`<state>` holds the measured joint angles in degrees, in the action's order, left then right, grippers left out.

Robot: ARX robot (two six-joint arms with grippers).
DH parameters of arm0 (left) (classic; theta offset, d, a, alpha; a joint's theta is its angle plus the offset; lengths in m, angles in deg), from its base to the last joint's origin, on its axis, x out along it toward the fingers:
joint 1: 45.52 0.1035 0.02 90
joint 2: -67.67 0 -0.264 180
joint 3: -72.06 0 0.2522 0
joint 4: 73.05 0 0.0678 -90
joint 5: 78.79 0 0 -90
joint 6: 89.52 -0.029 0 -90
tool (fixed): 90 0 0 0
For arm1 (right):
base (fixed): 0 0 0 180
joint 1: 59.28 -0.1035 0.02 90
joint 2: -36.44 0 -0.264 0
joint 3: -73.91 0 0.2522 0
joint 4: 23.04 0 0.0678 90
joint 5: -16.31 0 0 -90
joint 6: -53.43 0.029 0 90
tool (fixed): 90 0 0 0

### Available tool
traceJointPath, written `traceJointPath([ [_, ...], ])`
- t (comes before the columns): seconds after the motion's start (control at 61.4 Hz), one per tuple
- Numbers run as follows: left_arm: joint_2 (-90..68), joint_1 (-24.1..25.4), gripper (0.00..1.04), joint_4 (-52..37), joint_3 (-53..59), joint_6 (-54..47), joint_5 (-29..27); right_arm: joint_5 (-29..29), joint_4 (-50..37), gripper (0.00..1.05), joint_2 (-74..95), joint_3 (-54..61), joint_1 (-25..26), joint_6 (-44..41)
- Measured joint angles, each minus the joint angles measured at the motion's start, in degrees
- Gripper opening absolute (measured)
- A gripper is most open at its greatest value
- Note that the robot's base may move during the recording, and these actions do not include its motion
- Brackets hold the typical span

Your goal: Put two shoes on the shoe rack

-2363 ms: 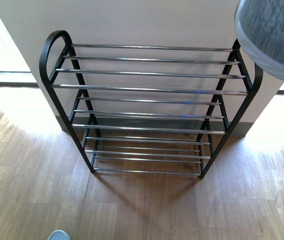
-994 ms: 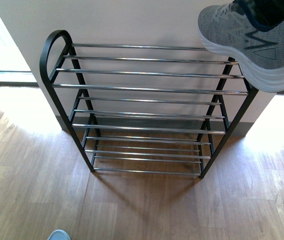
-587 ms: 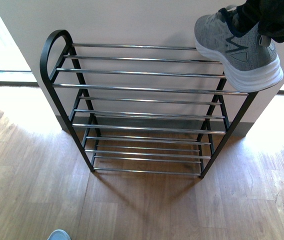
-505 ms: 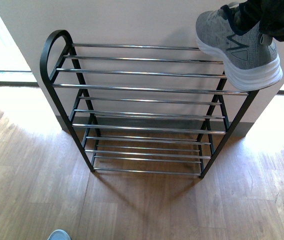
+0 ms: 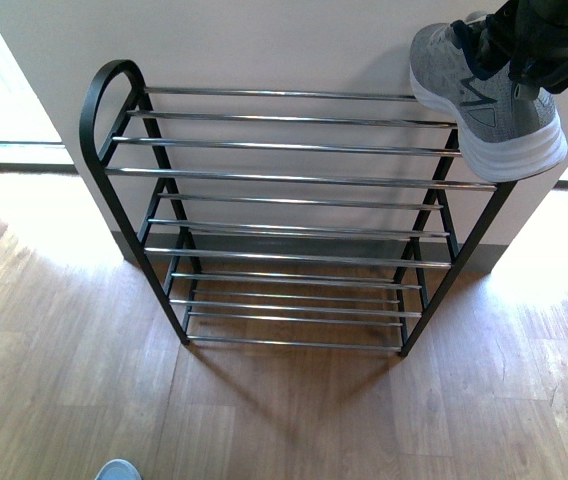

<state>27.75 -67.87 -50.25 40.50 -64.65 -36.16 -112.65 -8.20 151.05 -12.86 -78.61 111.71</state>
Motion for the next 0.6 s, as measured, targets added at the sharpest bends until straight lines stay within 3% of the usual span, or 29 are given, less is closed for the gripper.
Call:
traceJointPath([
  [0.147,0.00,0.00,0.02,0.00,0.00,0.00,0.00,1.11,-2.91,0.01,-0.04,0.57,0.22,-1.84],
  [0.603,0.00,0.00,0.02,0.00,0.00,0.00,0.00,2.01,-0.94,0.01,0.28,1.22,-2.56,-0.94],
])
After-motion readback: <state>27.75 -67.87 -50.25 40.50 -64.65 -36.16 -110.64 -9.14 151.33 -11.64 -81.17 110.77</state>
